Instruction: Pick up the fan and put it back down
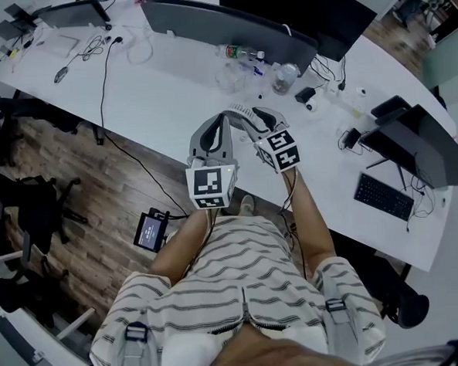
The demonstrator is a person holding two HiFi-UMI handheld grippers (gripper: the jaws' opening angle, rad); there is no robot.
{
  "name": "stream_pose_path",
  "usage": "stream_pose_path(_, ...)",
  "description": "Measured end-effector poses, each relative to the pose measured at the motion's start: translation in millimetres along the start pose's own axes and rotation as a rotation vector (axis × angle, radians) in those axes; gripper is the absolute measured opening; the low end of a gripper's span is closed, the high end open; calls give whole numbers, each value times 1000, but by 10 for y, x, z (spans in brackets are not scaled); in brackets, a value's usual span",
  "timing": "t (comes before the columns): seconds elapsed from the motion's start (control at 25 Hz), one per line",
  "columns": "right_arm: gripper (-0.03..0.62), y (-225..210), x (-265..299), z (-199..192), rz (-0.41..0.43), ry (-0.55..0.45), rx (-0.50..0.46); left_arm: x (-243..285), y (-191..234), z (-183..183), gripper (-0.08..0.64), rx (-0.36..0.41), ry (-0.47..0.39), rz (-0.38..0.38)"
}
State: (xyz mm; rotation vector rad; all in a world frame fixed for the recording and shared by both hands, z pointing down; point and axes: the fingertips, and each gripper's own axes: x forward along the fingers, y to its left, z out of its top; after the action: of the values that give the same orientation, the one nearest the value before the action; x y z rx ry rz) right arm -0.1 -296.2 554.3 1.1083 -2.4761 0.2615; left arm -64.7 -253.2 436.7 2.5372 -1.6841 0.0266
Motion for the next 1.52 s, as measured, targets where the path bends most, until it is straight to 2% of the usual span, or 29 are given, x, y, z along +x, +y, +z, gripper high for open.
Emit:
stream_pose_path(0.76,204,-96,341,-358,211,177,-138,69,32,-31,6,21,6,35)
stream_pose_path(1.08,232,-196,530,-552,310,219,-146,142,85,-47,6,36,14,48)
stream_pose_path(1.52,239,-266,721,-781,342,232,-156,256,122,-77,6,48,27,64)
